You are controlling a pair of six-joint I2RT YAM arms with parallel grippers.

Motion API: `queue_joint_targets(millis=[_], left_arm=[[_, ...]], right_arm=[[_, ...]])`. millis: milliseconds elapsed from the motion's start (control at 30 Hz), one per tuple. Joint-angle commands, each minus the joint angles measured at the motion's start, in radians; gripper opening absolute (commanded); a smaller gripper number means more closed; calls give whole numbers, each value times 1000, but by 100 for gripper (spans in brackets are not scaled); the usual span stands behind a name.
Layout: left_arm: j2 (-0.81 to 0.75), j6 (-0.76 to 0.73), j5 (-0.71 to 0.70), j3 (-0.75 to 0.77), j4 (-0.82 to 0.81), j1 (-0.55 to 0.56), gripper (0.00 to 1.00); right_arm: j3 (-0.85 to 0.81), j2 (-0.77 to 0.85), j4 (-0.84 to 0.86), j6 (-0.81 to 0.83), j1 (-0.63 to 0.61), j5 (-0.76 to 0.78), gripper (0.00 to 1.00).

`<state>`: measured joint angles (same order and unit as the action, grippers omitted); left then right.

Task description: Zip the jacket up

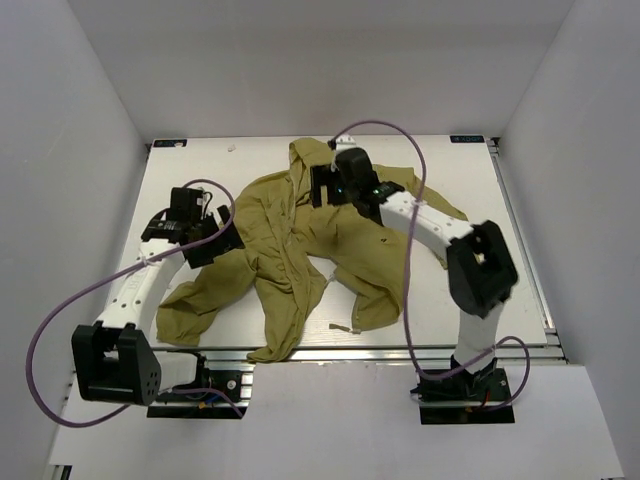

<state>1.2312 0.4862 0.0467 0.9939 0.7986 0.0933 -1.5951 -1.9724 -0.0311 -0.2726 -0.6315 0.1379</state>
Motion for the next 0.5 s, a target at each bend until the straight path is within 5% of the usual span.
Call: queue_joint_targets(millis=[0,167,467], left_arm=[[42,-24,175,-31,-134,-1,98],[180,-31,187,46,-251,72,98],[629,-44,248,336,-332,149,98]], right_arm=[[174,260,-67,33,-22,-38,89],[513,456,-182,10,-22,-2,89],[627,417,-274,-34,26,80,89]])
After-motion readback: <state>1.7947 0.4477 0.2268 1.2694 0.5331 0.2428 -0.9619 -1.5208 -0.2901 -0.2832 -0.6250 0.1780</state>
